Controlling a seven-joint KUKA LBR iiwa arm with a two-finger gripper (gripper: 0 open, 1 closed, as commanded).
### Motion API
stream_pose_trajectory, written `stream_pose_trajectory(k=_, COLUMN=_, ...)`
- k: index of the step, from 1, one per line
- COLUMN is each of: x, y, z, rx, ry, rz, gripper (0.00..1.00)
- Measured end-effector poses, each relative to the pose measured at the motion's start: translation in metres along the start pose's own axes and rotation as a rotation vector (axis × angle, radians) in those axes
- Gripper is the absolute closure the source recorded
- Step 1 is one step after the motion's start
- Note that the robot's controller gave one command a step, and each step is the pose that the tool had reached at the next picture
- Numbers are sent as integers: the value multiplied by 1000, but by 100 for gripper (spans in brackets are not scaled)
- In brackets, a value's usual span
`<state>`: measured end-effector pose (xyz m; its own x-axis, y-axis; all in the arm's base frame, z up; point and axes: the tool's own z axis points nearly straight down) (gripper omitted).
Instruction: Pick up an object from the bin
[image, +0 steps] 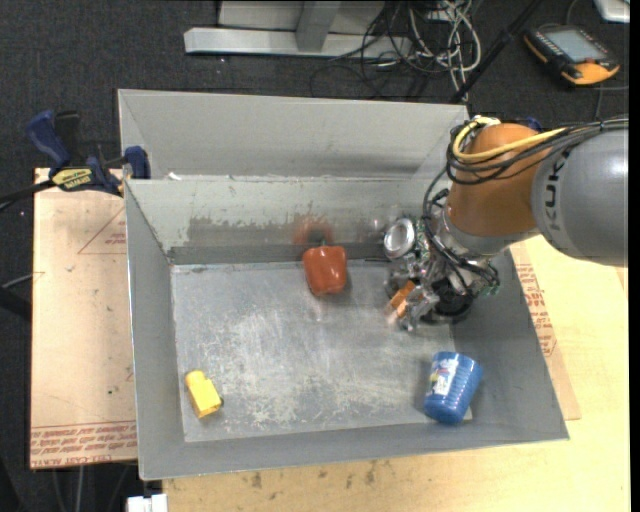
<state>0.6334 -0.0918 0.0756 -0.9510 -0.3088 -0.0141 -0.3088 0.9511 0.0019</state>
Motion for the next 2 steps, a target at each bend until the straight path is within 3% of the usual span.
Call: stream_pose_trajectory(k=2, x=-2, y=0, z=-9, rx=2, ry=1, rz=-1, gripper=100)
